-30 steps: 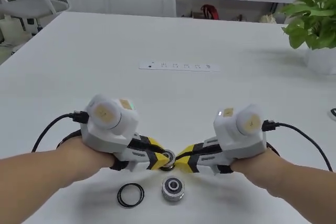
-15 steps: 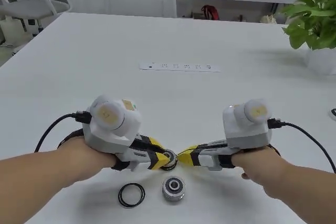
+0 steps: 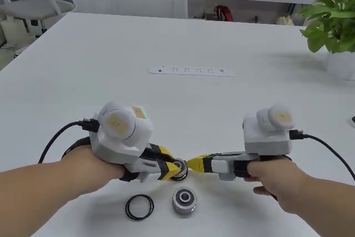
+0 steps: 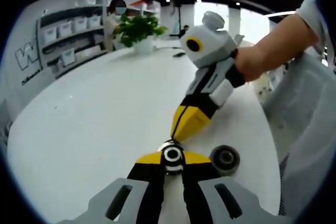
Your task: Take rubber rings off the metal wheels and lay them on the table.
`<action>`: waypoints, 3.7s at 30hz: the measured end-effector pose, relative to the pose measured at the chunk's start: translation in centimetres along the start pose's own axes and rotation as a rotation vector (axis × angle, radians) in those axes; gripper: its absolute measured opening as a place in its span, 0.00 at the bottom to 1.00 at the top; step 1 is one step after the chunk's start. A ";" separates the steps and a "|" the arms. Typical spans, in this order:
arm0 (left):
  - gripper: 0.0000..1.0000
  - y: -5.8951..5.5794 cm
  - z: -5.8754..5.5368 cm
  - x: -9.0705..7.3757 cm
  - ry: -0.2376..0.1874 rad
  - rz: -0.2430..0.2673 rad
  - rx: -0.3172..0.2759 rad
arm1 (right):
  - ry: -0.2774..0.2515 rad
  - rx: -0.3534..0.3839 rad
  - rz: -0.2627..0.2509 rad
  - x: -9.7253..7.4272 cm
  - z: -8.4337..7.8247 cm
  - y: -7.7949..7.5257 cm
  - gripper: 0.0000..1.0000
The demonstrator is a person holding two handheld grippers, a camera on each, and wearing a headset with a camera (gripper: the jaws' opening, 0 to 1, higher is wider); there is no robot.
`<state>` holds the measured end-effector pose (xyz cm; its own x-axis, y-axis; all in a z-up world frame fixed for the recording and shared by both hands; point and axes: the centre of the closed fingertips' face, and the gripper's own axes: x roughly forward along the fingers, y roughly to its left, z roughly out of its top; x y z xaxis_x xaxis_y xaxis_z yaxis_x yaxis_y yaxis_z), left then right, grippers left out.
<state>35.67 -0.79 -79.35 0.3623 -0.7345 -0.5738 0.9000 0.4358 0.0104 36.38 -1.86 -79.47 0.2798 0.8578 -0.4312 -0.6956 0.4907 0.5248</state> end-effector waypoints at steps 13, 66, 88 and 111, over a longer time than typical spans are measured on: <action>0.11 0.0 0.0 0.0 0.014 0.007 0.005 | 0.000 0.022 0.030 0.1 0.1 0.4 0.00; 0.38 -1.7 2.4 -2.6 -0.111 -0.054 -0.022 | -0.052 0.020 0.023 -0.8 1.1 1.2 0.00; 0.59 -2.5 3.3 -7.9 -0.210 -0.037 -0.054 | -0.061 0.017 0.064 -0.6 1.7 2.4 0.00; 0.71 -2.0 1.7 -12.9 -0.253 0.036 -0.086 | -0.053 -0.006 0.143 -0.4 2.1 5.5 0.00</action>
<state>29.61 6.93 -70.62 0.4525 -0.8198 -0.3510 0.8653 0.4988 -0.0491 33.85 0.81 -74.94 0.2120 0.9258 -0.3128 -0.7350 0.3620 0.5733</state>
